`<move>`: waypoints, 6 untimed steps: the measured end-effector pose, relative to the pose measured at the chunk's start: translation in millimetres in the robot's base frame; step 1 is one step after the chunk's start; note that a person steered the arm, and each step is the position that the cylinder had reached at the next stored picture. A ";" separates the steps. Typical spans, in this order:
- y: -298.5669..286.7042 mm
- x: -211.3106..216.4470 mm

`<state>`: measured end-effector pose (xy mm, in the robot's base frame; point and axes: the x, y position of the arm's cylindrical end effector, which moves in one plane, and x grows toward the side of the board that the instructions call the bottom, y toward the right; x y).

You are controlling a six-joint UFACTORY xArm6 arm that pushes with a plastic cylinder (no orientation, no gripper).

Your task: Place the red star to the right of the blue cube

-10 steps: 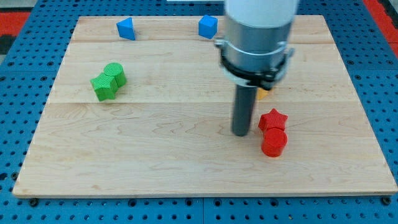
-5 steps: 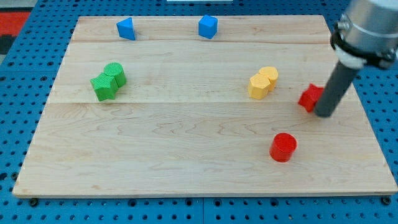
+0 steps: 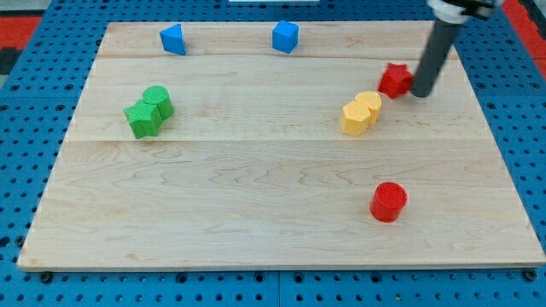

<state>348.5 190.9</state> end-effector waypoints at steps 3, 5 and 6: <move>-53.0 -33.9; -53.3 -82.0; -26.5 -93.3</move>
